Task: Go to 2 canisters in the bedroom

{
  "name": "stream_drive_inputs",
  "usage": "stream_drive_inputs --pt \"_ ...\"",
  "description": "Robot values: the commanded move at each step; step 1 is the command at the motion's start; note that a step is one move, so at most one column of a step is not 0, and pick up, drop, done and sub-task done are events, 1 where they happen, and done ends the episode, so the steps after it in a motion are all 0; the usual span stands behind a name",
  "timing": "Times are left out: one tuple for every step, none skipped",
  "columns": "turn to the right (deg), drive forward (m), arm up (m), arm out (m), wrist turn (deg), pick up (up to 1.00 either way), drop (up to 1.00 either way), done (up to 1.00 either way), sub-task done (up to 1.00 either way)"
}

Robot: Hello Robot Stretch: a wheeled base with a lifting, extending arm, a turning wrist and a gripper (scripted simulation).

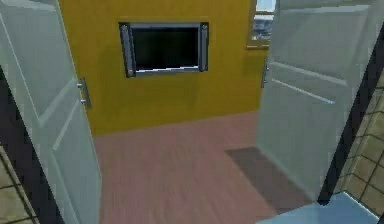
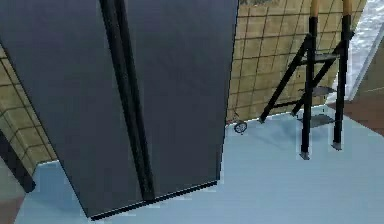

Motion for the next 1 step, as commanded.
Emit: stream_drive_inputs --pt "0.0 1.0 0.0 0.0 0.0 0.0 0.0 0.0 0.0"
